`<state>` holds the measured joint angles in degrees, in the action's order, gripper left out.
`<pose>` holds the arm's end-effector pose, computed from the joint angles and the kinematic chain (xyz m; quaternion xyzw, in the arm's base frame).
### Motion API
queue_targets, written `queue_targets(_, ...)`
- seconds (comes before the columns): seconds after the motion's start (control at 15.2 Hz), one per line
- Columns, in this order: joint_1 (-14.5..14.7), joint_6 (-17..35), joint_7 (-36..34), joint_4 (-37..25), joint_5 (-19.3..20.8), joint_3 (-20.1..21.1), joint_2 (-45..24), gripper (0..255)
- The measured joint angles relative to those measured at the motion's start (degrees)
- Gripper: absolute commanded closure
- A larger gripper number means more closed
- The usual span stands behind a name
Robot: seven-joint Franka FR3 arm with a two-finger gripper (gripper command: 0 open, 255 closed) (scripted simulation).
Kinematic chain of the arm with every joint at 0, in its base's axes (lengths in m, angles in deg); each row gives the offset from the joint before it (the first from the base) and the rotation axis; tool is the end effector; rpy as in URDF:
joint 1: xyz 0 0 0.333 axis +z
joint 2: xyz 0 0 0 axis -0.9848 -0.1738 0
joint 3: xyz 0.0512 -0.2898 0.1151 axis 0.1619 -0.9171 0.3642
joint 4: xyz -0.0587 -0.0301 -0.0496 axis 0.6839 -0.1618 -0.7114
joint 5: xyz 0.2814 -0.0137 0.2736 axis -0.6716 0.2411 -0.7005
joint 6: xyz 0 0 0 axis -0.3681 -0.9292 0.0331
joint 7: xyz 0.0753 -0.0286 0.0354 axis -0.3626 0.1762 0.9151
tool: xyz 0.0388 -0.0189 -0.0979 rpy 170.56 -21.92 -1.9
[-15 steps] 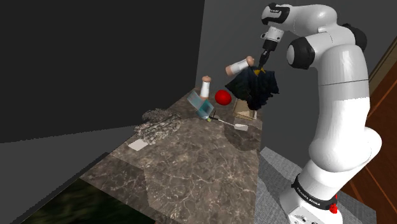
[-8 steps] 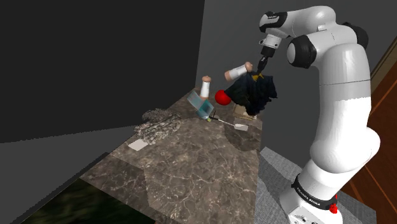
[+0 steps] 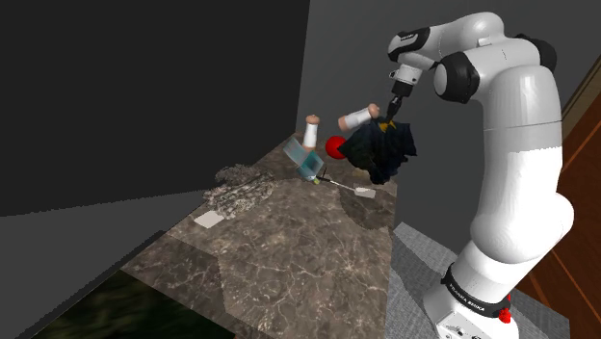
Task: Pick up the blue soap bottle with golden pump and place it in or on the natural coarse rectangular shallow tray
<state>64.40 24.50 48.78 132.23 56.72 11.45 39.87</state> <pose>0.4951 -0.4579 0.4681 -0.9905 -0.0991 -0.0321 0.0899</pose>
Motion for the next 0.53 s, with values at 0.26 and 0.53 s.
queue_targets(0.26,0.28,2.0,0.46,1.76,-0.28,0.16,-0.34,255)
queue_targets(0.53,0.3,2.2,0.52,1.94,-0.3,0.17,-0.33,255)
